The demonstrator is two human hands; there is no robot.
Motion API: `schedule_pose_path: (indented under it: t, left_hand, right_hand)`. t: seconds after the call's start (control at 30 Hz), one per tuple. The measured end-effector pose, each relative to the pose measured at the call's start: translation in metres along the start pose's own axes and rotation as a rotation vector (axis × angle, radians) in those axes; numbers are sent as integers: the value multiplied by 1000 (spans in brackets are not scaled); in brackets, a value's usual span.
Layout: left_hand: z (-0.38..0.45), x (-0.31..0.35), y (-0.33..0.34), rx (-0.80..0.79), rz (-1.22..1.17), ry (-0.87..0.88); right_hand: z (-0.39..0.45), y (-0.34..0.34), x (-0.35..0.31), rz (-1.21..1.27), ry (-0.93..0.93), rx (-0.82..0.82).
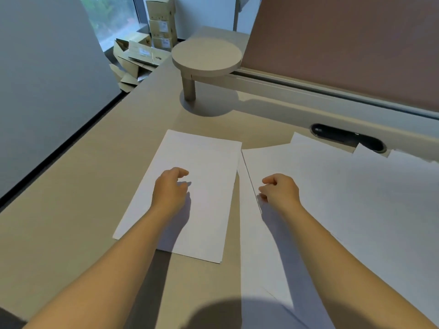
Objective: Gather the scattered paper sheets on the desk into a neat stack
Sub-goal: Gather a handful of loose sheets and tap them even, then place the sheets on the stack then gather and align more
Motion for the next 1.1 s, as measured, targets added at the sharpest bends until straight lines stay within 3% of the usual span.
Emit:
schedule_pose_path:
  t: [0.3, 0.47, 0.53, 0.63, 0.77, 0.93, 1.03, 1.1]
  left_hand:
    - [-85, 52, 90, -77, -13, 28]
    - [-115, 63, 142, -108, 31, 23]
    - [-117, 59, 159, -105, 159, -27]
    - [-119, 53, 182, -112, 357, -122]
    - [-120, 61, 198, -149, 476, -52]
    - [-115, 73, 205, -189, 480, 45]
    - [-112, 93, 196, -119, 369, 114]
    - [-108, 107, 191, -50, 330, 136]
  right_hand:
    - [-26, -96, 68, -15, -50, -5]
    - [-36, -157, 111, -91, -99, 81]
    - [-37, -183, 133, -345, -52, 127]
    - [-40, -210, 180, -657, 177, 61]
    - [-47, -202, 208, -614, 248, -63]
    - [-39, -192, 203, -569, 233, -68]
    - [-32, -202, 191, -545, 203, -19]
    - [-33, -223, 188, -551, 219, 97]
Point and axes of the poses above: each hand's wrist, its own z-axis towards the middle knuckle, its own y-axis out of the palm, x = y × z, the point moved 10 cm from there along z, towards the middle knuckle, and after that the axes turned 7 degrees about -y, right-handed, at the moved point
